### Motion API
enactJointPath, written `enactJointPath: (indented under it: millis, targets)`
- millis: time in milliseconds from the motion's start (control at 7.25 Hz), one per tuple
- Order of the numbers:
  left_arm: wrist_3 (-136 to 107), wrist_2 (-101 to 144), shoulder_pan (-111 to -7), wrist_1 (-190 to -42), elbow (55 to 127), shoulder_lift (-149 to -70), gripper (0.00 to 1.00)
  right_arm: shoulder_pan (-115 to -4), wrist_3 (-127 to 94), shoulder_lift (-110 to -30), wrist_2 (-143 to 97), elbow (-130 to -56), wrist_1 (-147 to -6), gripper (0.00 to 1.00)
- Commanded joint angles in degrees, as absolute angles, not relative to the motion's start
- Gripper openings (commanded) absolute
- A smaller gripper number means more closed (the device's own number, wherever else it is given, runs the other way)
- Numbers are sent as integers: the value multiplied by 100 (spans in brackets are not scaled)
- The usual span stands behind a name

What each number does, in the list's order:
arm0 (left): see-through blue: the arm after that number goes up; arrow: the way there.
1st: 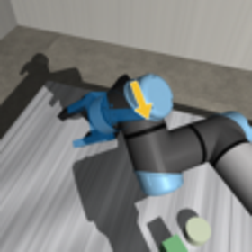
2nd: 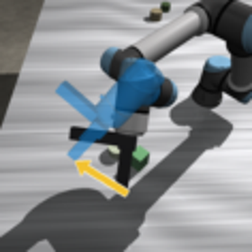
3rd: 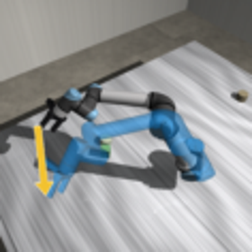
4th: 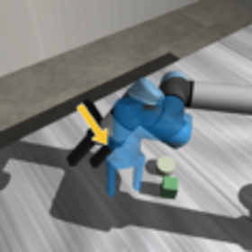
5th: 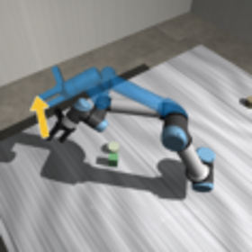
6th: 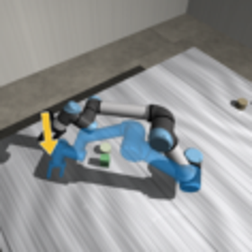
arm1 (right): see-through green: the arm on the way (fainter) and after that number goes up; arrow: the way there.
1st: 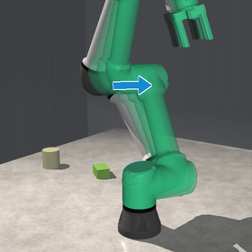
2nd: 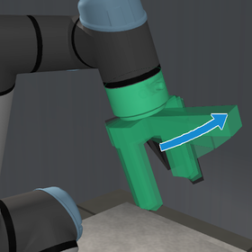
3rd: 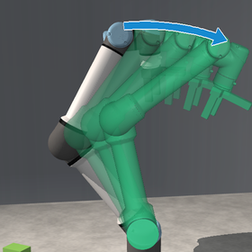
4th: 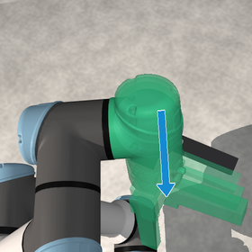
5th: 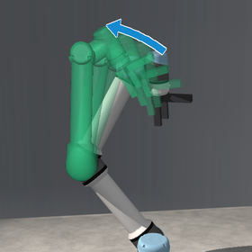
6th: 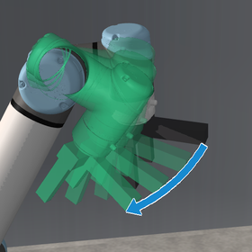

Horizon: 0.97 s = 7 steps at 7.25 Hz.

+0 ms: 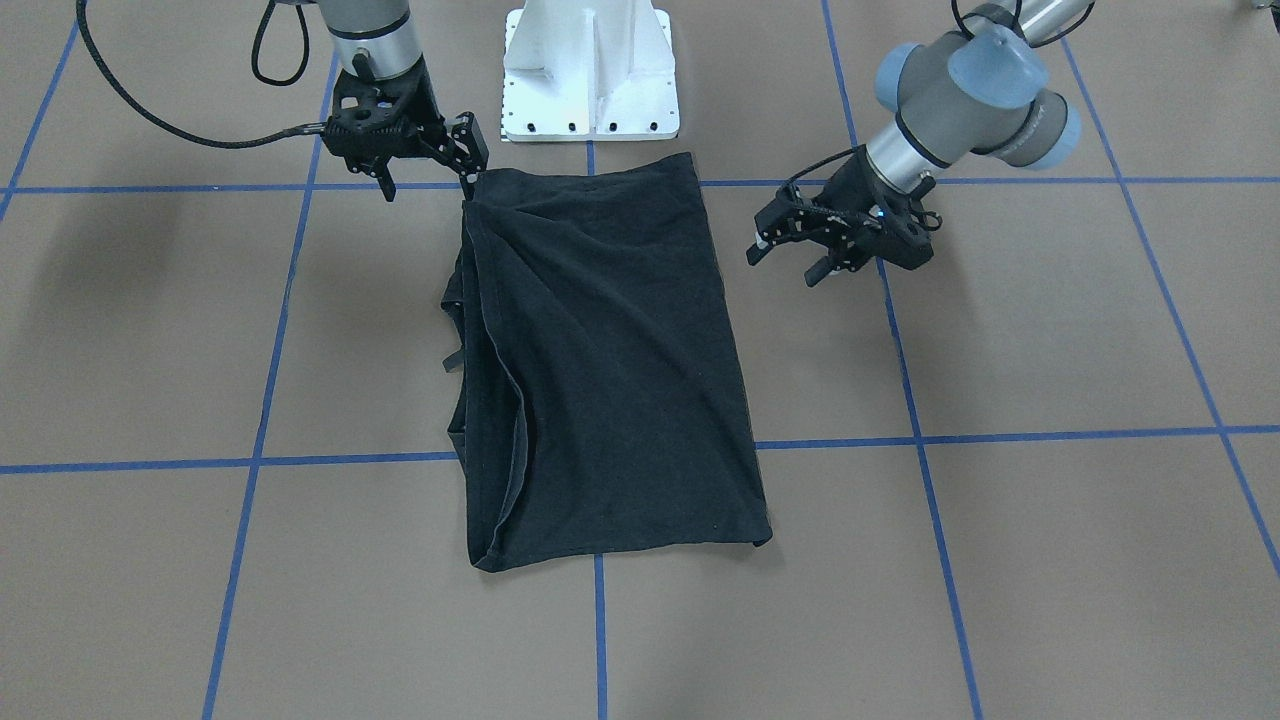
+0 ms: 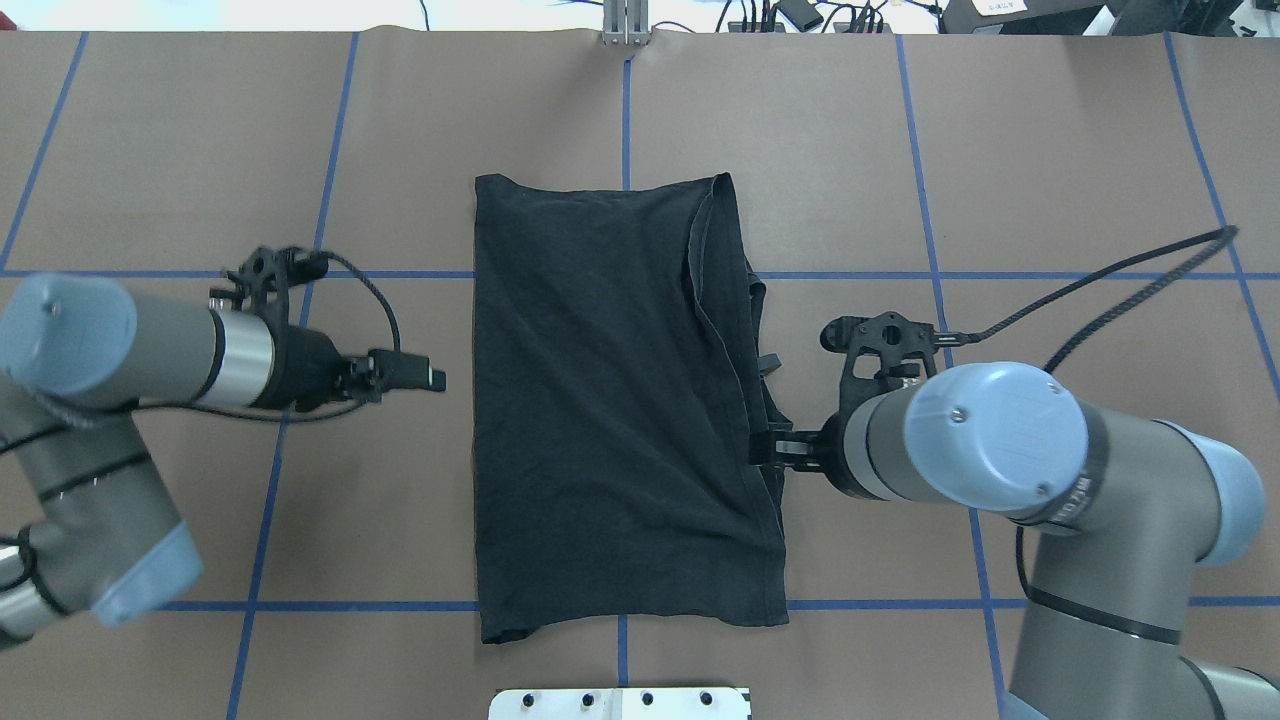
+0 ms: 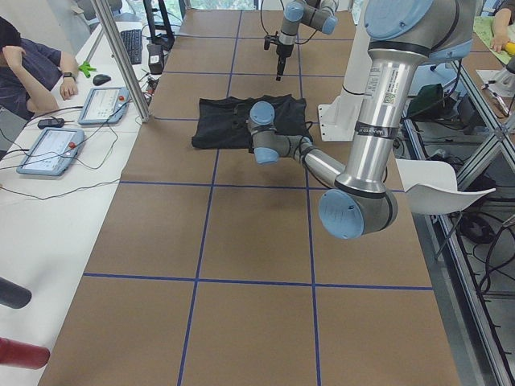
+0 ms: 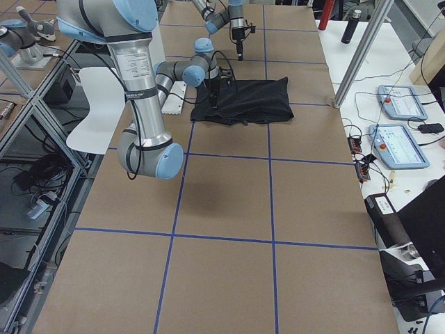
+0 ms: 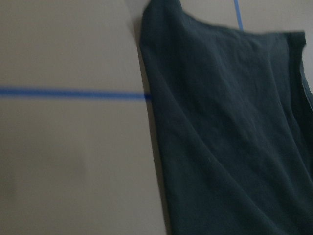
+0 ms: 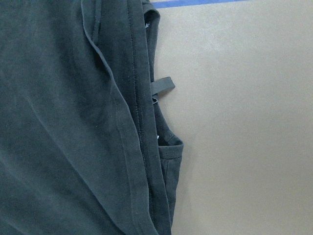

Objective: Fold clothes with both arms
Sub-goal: 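Move the left gripper to a near corner while the right moves opposite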

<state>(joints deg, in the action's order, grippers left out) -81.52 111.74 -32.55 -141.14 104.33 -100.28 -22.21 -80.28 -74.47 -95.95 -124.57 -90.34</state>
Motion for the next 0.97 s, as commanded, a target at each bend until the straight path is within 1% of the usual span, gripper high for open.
enactJointPath:
  millis: [0,138,276,552,828]
  targets:
    - [-9530,9885,-1949,-14115,11012,-9660,100,-2215,-8305,-8275,-9519,-12533,-7740,100]
    - [-10084,9392,-1473,-14115,11039,-9659,100,-2206,-8306,-8471,-9475,-12525,-7473,100]
    - [-10603,8943,-1033,-14107,11013,-9659,100,-2206,-8306,-8473,-9475,-12524,-7471,100]
    - [-11378,8703,-818,-14098,10925,-9703,99,-2206,-8306,-8464,-9475,-12524,-7471,100]
    - [-11558,8701,-730,-14089,10864,-9782,85,-2197,-8306,-8446,-9475,-12524,-7471,100]
